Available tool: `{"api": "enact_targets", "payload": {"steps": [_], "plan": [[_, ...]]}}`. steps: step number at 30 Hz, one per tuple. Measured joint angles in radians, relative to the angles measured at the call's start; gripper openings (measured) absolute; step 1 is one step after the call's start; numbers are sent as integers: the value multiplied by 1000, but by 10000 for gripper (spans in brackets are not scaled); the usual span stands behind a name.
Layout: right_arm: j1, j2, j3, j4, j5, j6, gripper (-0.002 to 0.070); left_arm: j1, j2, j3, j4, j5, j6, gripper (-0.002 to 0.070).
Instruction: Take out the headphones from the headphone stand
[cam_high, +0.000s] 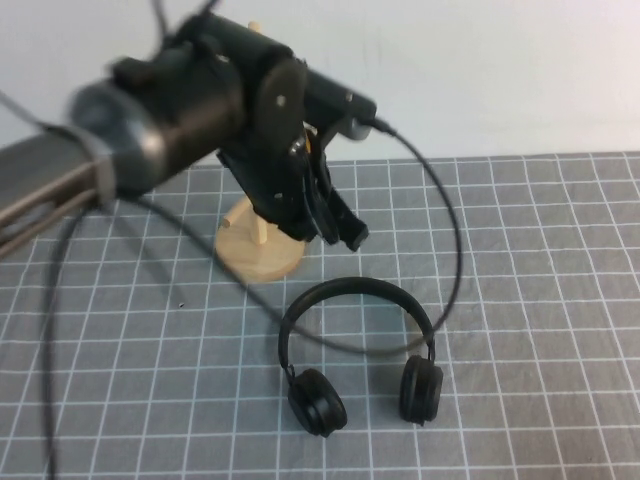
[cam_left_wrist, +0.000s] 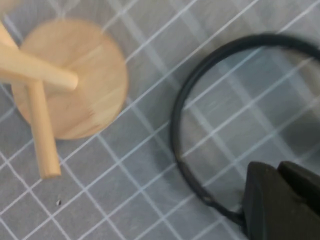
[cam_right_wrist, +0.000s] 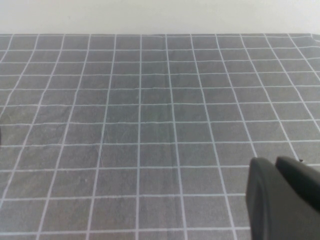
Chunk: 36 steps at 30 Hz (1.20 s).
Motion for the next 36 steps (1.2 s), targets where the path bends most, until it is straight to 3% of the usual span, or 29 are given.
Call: {"api": "enact_targets", "payload": {"steps": [7, 18, 24, 32, 36], "plan": [[0, 0, 0, 0, 0, 0, -9, -82, -345, 262, -1, -150, -66, -1], [0, 0, 0, 0, 0, 0, -9, -90, -876, 753, -33, -457, -135, -3], [0, 0, 0, 0, 0, 0, -9, -90, -1034, 892, -75, -424, -138, -3], [0, 0, 0, 0, 0, 0, -9, -90, -1060, 916, -40, -255, -139, -3], [0, 0, 0, 0, 0, 0, -9, -90, -1083, 986, -1, -350, -141, -3]]}}
